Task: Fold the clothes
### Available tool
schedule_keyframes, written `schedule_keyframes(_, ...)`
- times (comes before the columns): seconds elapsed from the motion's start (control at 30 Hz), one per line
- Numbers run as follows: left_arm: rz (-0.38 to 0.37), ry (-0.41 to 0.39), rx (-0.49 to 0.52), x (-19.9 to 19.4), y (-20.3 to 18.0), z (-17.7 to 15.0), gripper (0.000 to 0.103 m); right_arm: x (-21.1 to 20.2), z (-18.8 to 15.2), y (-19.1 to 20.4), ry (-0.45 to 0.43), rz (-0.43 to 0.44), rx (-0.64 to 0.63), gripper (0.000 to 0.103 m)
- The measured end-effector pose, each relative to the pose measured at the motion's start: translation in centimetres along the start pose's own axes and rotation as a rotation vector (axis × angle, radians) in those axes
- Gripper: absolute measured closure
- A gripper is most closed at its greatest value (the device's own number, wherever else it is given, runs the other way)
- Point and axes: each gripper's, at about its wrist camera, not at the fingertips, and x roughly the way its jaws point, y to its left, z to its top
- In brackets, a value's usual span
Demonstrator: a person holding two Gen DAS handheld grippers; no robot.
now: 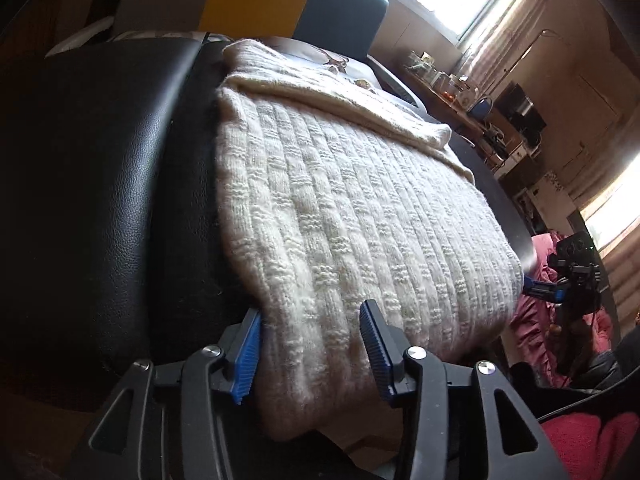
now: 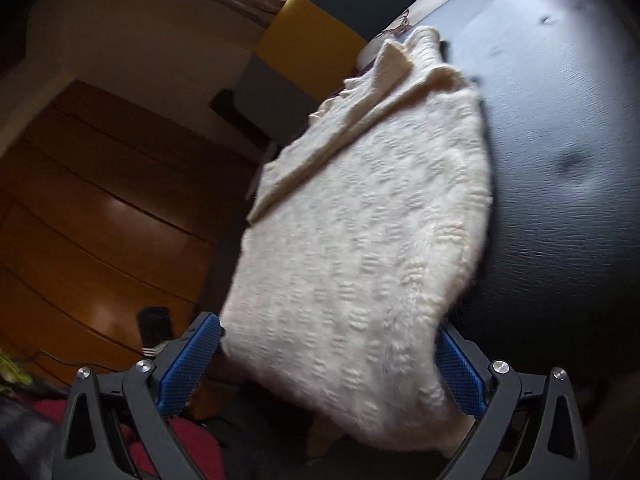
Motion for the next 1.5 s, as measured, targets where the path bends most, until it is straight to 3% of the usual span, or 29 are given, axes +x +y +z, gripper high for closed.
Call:
schedule_keyframes(0.1,-0.036,0.026,-0.024,0.1,0.2,0.0,0.064,1.0,-0.1,0.9,0.017,-0.037,-0.056,0.000)
schedule_keyframes(0.3,-0.043,0.024,-0.042,-0.3,-0.2,-1.3,0.059,1.4,-0.9,2.8,0.095,-0.150,-0.210,0.000)
schedule_keyframes(0.33,-0.038,0.023,-0.037,-0.3,-0.4,-1.3,0.060,1.6,-1.0,3.1,0.109,-0.188,-0.231,0.005)
schedule_keyframes(0.4,-0.014,0.021,-0.034,-0.2,-0.2,-1.2,0.065,1.6,-1.0,3.3,0.123,-0.300,-0.247,0.030)
schedule_keyframes(0.43,-0.001,0.021,-0.033,-0.2,-0.2,-1.2,0.080,1.4,-0.9,3.2,0.126,-0.351,-0.244,0.066)
schedule_keyframes(0.47,0.012,0.023,-0.031,-0.1,-0.1,-0.9,0.093,1.2,-0.8,3.0,0.128,-0.388,-0.241,0.091)
schedule_keyframes(0.73,-0.068,-0.010,-0.090,-0.9,1.3,-0.9,0.094,1.2,-1.2,3.2,0.136,-0.423,-0.291,0.091)
schedule_keyframes(0.9,-0.191,-0.053,-0.116,-2.9,1.7,0.6,0.094,0.4,-0.2,5.2,0.121,-0.329,-0.291,0.091)
schedule_keyframes(1.13,-0.343,-0.149,-0.104,-6.3,1.3,4.8,0.094,-0.7,4.4,8.2,0.038,-0.220,-0.295,0.091)
schedule_keyframes(1.33,-0.422,-0.236,-0.093,-5.6,0.8,12.0,0.094,1.2,10.7,8.5,-0.015,-0.197,-0.285,0.091)
schedule_keyframes(1.5,-0.410,-0.264,-0.128,-1.9,1.9,19.5,0.094,5.2,18.4,6.2,-0.021,-0.220,-0.251,0.091)
